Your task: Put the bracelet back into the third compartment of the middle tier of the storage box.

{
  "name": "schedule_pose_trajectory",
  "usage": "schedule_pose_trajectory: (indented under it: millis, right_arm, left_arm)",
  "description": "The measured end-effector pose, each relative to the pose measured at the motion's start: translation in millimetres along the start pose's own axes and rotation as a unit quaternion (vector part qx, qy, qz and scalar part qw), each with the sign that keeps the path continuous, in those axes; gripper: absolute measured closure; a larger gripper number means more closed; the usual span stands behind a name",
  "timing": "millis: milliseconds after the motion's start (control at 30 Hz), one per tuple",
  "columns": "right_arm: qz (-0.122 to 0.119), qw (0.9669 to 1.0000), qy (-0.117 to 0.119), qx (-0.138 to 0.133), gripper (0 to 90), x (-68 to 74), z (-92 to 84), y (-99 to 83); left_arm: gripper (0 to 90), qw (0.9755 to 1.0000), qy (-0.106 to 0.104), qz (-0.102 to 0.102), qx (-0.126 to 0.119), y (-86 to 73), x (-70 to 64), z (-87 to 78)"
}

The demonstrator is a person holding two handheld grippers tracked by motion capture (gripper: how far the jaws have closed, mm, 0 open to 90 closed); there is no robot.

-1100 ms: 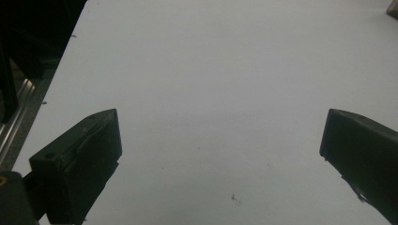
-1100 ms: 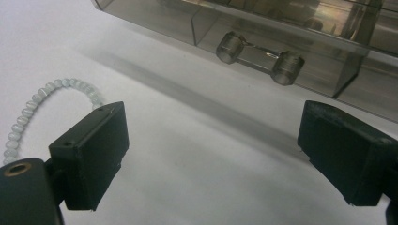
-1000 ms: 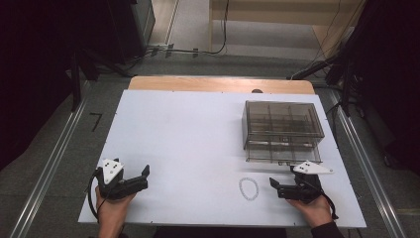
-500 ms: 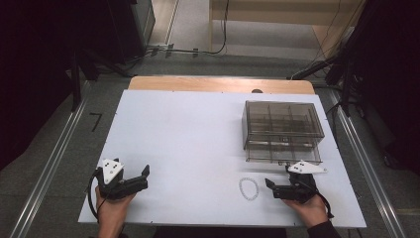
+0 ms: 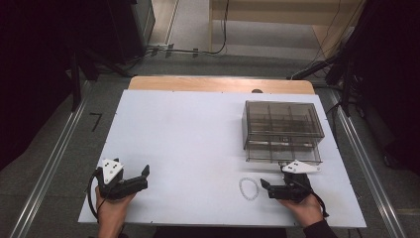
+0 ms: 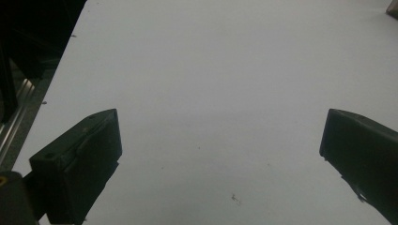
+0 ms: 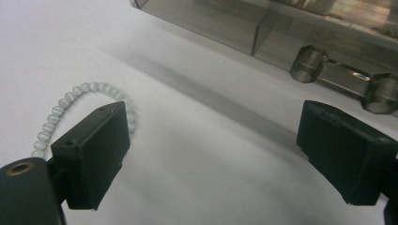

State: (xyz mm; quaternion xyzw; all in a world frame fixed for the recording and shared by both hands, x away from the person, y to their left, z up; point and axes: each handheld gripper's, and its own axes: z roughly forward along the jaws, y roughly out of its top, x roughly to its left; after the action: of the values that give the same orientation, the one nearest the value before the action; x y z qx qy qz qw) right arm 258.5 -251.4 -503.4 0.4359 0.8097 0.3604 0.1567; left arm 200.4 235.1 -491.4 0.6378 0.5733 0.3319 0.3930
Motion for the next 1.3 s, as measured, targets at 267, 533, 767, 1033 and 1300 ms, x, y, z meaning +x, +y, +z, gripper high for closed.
schedule_pose_trajectory:
  millis: [267,533,767,1033,1300]
  right_arm:
    - [-0.005,1.0,-0.001,0.002,10.5,5.2,3.0,1.3]
    - [-0.012,0.9999,-0.003,0.003,12.4,9.6,5.6,2.7]
    - [-0.017,0.9998,-0.002,0.006,13.7,13.6,7.8,3.7]
    - [-0.022,0.9997,-0.002,0.009,20.2,18.1,9.8,4.4]
    - [-0.028,0.9995,-0.008,0.012,27.6,22.1,11.4,5.0]
  left_arm:
    - [0.0,1.0,0.001,0.0,0.0,-0.1,0.3,-0.1]
    - [0.0,1.0,0.0,-0.001,0.0,-0.1,0.4,-0.2]
    - [0.0,1.0,0.0,-0.001,0.0,-0.1,0.6,-0.1]
    - [0.0,1.0,0.0,-0.001,0.001,0.0,0.8,-0.3]
    - [0.0,1.0,0.0,-0.001,0.001,-0.1,0.9,-0.3]
